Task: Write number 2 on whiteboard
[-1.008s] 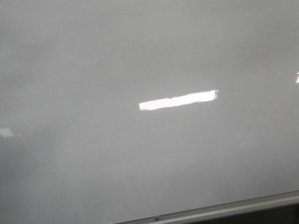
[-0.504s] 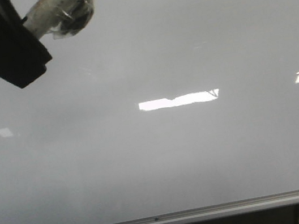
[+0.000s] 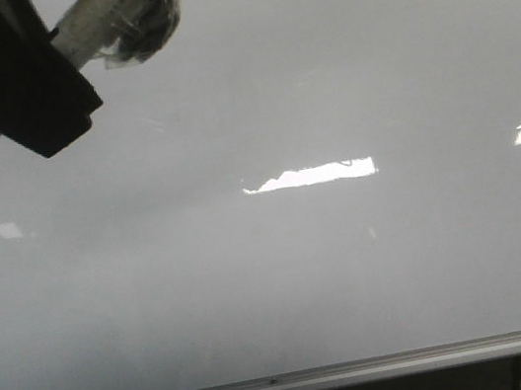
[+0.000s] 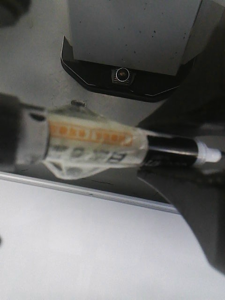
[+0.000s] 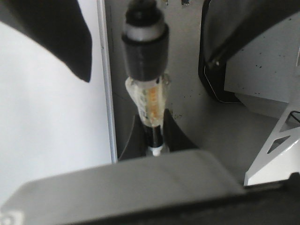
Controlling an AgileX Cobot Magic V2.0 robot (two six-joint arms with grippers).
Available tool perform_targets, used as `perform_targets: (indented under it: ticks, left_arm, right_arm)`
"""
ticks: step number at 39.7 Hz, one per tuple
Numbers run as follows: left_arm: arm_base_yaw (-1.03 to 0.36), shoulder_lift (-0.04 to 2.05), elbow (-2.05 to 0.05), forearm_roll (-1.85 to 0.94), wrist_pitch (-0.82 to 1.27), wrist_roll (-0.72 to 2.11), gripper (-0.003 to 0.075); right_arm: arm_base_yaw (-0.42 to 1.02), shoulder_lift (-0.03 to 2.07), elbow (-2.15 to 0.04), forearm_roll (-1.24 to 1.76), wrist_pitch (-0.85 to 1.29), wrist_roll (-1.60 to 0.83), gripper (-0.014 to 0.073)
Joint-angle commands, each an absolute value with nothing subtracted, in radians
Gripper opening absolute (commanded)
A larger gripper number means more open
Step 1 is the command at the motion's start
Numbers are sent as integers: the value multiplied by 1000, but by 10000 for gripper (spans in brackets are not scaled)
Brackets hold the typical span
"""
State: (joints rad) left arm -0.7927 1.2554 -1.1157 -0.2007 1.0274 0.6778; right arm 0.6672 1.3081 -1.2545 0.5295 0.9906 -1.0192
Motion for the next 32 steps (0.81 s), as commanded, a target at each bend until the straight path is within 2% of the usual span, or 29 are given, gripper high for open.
perform_targets:
  ticks: [1, 26, 32]
  left_arm:
    - [-801, 1228, -1149, -223, 986, 679, -8]
    - [-801, 1228, -1149, -221, 958, 679, -8]
    - [-801, 1228, -1149, -221, 947, 679, 8]
  right_arm:
    - [670, 1308, -1307, 573, 948, -1030, 507]
    - [670, 1310, -1309, 606, 1027, -1030, 101]
    - [670, 1310, -1309, 606, 1043, -1030, 29]
